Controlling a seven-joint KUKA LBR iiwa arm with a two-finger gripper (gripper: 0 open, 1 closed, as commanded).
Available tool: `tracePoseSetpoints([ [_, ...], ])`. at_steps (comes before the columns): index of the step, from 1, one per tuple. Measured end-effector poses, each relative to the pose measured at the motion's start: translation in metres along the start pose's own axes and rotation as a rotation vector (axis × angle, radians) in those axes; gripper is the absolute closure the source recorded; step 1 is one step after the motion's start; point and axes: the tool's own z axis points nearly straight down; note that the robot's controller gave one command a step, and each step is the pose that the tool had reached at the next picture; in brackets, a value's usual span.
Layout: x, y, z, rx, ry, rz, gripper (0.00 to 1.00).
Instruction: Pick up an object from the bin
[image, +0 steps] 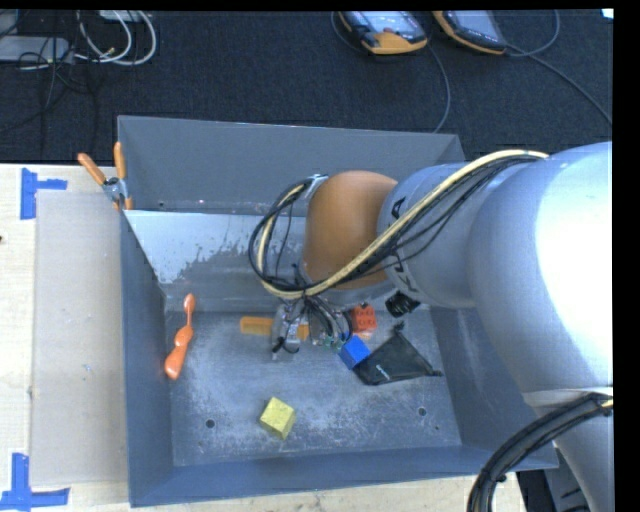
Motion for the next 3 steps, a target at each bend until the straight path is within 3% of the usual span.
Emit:
tracePoseSetpoints([
  [3, 0.0111, -0.0196, 0.0015, -0.001, -0.001, 0.023, 1.00],
])
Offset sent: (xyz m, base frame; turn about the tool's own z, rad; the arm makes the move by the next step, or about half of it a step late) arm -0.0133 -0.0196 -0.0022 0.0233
